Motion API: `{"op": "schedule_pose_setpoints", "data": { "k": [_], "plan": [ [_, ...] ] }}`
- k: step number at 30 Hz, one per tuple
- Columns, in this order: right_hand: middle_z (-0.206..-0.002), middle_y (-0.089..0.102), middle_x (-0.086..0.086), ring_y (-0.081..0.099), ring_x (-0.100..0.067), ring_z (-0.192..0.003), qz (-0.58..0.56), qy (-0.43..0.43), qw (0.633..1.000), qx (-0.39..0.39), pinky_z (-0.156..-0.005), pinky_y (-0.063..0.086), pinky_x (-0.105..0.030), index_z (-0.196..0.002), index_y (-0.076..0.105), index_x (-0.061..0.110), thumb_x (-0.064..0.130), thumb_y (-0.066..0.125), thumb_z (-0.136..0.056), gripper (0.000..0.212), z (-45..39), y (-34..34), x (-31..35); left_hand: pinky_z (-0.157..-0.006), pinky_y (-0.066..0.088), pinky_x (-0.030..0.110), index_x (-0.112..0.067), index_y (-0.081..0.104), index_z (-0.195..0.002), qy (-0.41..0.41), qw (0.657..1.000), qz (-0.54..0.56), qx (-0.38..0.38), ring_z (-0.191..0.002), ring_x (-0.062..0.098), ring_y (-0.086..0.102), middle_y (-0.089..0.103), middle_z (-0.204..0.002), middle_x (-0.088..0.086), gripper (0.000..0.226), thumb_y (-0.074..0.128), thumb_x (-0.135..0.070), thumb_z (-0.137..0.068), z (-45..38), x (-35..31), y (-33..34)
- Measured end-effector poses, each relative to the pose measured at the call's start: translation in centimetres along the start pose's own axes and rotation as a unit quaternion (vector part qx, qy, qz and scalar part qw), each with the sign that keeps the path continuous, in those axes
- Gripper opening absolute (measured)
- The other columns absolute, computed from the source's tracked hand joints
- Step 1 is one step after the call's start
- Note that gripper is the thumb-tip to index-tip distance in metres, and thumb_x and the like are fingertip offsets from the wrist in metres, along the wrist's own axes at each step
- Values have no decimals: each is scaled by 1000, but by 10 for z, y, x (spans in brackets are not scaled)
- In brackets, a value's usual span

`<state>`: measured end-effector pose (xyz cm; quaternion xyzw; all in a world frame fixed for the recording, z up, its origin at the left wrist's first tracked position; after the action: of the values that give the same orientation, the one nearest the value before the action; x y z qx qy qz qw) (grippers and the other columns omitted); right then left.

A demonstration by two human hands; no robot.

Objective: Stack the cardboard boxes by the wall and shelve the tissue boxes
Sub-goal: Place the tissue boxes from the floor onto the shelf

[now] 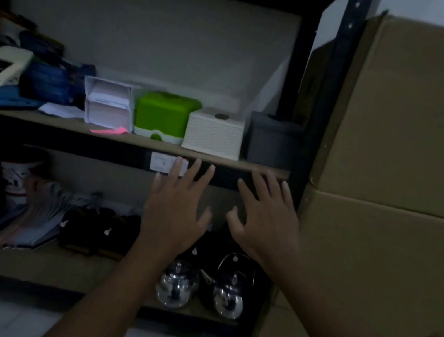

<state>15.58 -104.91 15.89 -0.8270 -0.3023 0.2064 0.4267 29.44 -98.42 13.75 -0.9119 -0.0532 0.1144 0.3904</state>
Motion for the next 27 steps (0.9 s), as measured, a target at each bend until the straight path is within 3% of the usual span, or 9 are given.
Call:
{"op": "schedule_pose_setpoints", "data": {
  "k": [2, 4, 8, 11, 14, 17, 19, 22, 27],
  "plan": [
    [-164, 25, -8, 16, -31, -153, 1, -15, 1000, 6, -124, 10, -51, -150, 43, 23, 56, 23, -87, 74, 24, 9, 1, -120, 25, 57, -37, 21, -161, -10, 999, 13, -29, -156, 31, 13, 21, -169, -1, 79, 56, -46, -91, 32, -5, 5],
    [-163, 28, -9, 19, -32, -152, -3, -23, 999, 22, -123, 12, -52, -149, 46, 23, 55, 28, -87, 72, 54, 22, 3, -117, 32, 55, -37, 24, -160, -34, 999, 22, -3, -154, 32, 20, 26, -167, 0, 75, 56, -47, -93, 70, -12, 20],
    [-153, 45, -15, 37, -39, -143, -55, -23, 997, 47, -116, 28, -59, -138, 59, 16, 52, 38, -84, 68, 122, 60, 7, -111, 41, 54, -30, 34, -157, -76, 985, 52, 143, -148, 33, 30, 38, -160, 4, 69, 56, -45, -93, 149, -23, 78],
    [-155, 42, -14, 35, -40, -143, -73, -23, 990, 117, -114, 31, -58, -141, 55, 17, 50, 41, -85, 66, 173, 102, 2, -105, 45, 50, -28, 38, -154, -35, 966, 36, 253, -144, 29, 35, 40, -158, 2, 67, 55, -50, -93, 201, -38, 118],
    [-164, 24, -7, 21, -32, -150, -40, -25, 971, 233, -120, 22, -52, -152, 37, 23, 54, 35, -93, 66, 224, 143, -7, -112, 37, 45, -32, 34, -157, -20, 926, 14, 377, -148, 26, 30, 35, -161, 0, 66, 50, -55, -97, 248, -47, 146],
    [-164, 22, -10, 20, -33, -150, -28, -21, 952, 303, -119, 24, -53, -148, 42, 20, 60, 20, -90, 74, 271, 169, -14, -110, 35, 46, -36, 33, -156, -47, 862, -9, 505, -143, 29, 36, 38, -159, 1, 73, 47, -69, -93, 294, -46, 167],
    [-164, 20, -12, 16, -34, -151, -10, -34, 936, 349, -120, 21, -53, -146, 45, 17, 62, 21, -93, 73, 301, 182, -15, -112, 34, 45, -37, 30, -157, -60, 806, -28, 588, -144, 30, 36, 36, -161, 3, 84, 47, -80, -87, 327, -44, 178],
    [-162, 24, -14, 18, -35, -150, 7, -16, 892, 452, -120, 18, -52, -147, 43, 16, 72, 30, -93, 78, 343, 200, -20, -115, 31, 45, -33, 28, -159, -77, 732, -35, 676, -143, 28, 40, 37, -161, 4, 101, 45, -91, -78, 368, -45, 186],
    [-132, 58, -18, 55, -31, -119, -53, 95, 730, 675, -105, 42, -43, -130, 58, 6, 94, 30, -75, 107, 411, 229, -23, -119, -5, 67, -27, 29, -158, -88, 696, -25, 712, -145, 28, 37, 41, -159, 6, 104, 32, -94, -79, 404, -51, 192]
  ]
}}
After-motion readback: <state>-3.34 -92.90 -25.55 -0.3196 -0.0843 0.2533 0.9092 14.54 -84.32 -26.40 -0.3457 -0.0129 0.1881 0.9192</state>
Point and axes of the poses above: each hand's wrist, its own z-axis away from the middle knuckle, its own y-axis out of the palm, x = y × z, the point moved 8 cm from there along -z, towards the middle knuckle
